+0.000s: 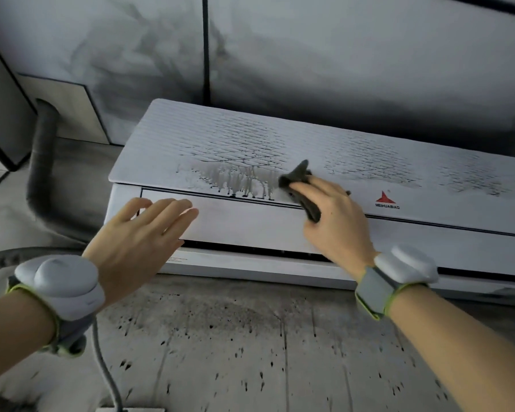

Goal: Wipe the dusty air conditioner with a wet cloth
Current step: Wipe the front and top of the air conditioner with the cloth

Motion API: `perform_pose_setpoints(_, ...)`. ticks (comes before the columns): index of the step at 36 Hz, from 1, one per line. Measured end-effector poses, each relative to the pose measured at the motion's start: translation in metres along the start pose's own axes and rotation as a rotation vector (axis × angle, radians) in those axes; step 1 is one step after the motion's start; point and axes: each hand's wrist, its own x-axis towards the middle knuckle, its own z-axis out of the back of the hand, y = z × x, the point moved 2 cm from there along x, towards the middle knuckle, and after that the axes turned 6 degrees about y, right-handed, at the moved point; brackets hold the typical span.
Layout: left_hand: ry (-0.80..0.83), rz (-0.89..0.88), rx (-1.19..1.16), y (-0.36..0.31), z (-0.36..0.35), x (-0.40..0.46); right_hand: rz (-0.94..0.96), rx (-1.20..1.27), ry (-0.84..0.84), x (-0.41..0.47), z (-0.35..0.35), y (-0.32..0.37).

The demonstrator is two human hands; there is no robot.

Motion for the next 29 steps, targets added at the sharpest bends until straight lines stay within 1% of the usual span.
perform_pose_setpoints(3, 0.005, 0.005, 0.008, 0.015, -0.004, -0.006, -0.121, -0.012, 0.031, 0.024, -0.007, 0.015)
perform_pose_setpoints(6, 0.018, -0.006, 0.017, 0.020, -0.006, -0.007, -0.120, -0.023, 0.031, 0.034, -0.013, 0.029)
perform_pose_setpoints(8, 0.026, -0.024, 0.013, 0.022, -0.009, -0.008, -0.072, -0.011, 0.033, 0.027, -0.017, 0.040)
perform_pose_setpoints(10, 0.027, -0.030, 0.009, 0.023, -0.010, -0.008, 0.027, 0.011, 0.046, 0.015, -0.020, 0.049)
perform_pose_setpoints(13, 0.020, -0.047, 0.005, 0.025, -0.013, -0.008, 0.106, -0.008, 0.070, 0.004, -0.018, 0.045)
perform_pose_setpoints(16, -0.012, -0.082, 0.006, 0.028, -0.015, -0.010, 0.033, -0.049, 0.073, 0.011, -0.011, 0.038)
perform_pose_setpoints(20, 0.050, -0.079, -0.007, 0.032, -0.015, -0.011, -0.116, -0.077, 0.077, 0.033, -0.016, 0.043)
perform_pose_setpoints(23, 0.032, -0.090, -0.046, 0.034, -0.014, -0.012, -0.150, -0.087, 0.058, 0.039, -0.022, 0.054)
perform_pose_setpoints(25, 0.018, -0.098, -0.063, 0.033, -0.013, -0.012, -0.116, -0.067, 0.050, 0.031, -0.024, 0.062)
perform_pose_setpoints(29, 0.028, -0.098, -0.094, 0.037, -0.013, -0.014, 0.086, -0.075, 0.110, 0.003, -0.032, 0.078)
